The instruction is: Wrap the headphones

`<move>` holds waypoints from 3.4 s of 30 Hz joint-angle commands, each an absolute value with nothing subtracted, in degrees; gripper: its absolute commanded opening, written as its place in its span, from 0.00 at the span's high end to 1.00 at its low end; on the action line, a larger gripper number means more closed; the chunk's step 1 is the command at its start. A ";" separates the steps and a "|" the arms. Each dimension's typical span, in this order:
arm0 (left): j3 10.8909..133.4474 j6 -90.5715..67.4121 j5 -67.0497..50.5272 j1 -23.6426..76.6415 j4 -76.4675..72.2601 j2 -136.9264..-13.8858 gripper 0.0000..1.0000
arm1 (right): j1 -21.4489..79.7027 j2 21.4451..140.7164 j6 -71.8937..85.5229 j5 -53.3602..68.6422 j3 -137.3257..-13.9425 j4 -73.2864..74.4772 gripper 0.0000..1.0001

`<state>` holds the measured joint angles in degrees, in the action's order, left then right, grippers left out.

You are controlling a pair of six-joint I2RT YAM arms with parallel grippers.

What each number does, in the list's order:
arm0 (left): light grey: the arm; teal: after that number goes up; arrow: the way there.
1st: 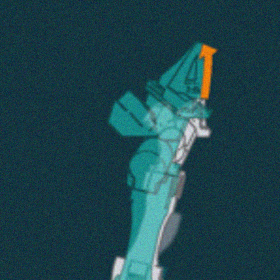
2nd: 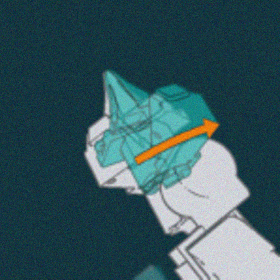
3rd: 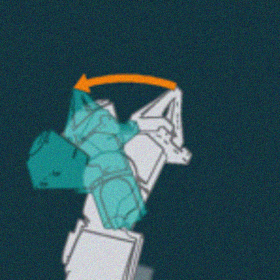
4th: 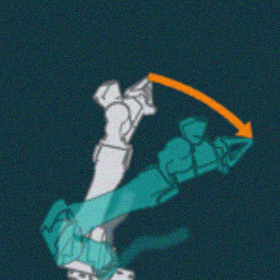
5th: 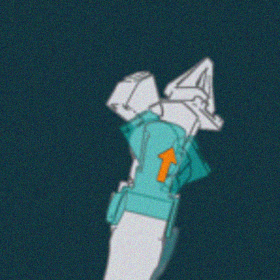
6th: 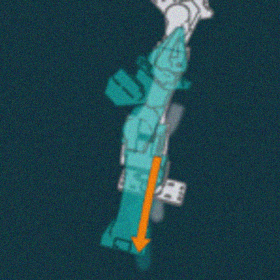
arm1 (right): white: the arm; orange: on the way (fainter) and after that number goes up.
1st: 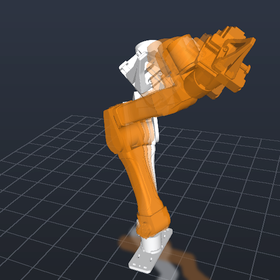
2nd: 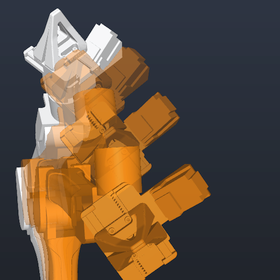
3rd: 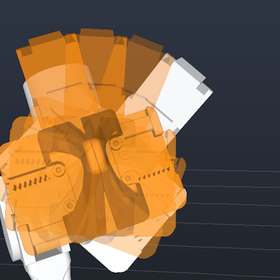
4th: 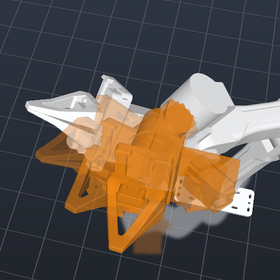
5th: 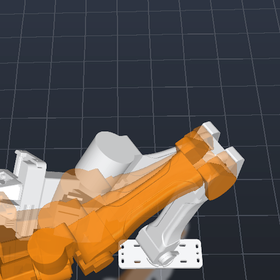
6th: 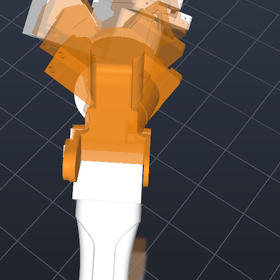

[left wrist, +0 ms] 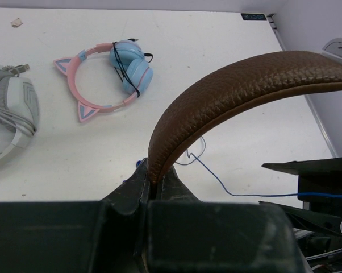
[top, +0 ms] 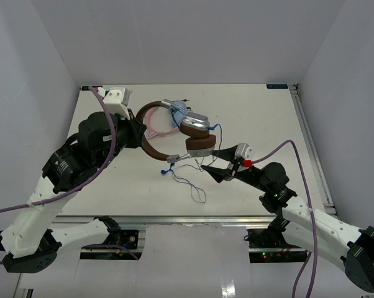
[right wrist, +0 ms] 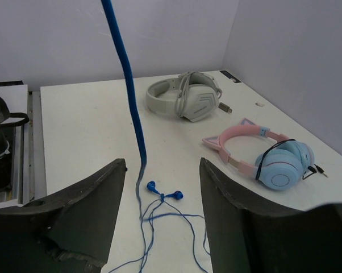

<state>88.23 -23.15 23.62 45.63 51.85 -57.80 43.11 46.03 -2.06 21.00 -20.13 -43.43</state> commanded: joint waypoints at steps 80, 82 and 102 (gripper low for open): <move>83.74 -26.03 -6.78 45.53 39.10 -47.45 1.00 | 42.15 66.63 -1.66 22.48 -16.85 -61.05 0.92; 83.01 -25.37 -9.35 45.53 39.16 -47.39 1.00 | 41.79 66.42 -1.89 22.65 -16.92 -60.85 0.92; 87.02 -26.31 14.28 45.53 47.16 -48.78 1.00 | 39.38 66.47 -2.89 36.82 -19.34 -52.91 0.66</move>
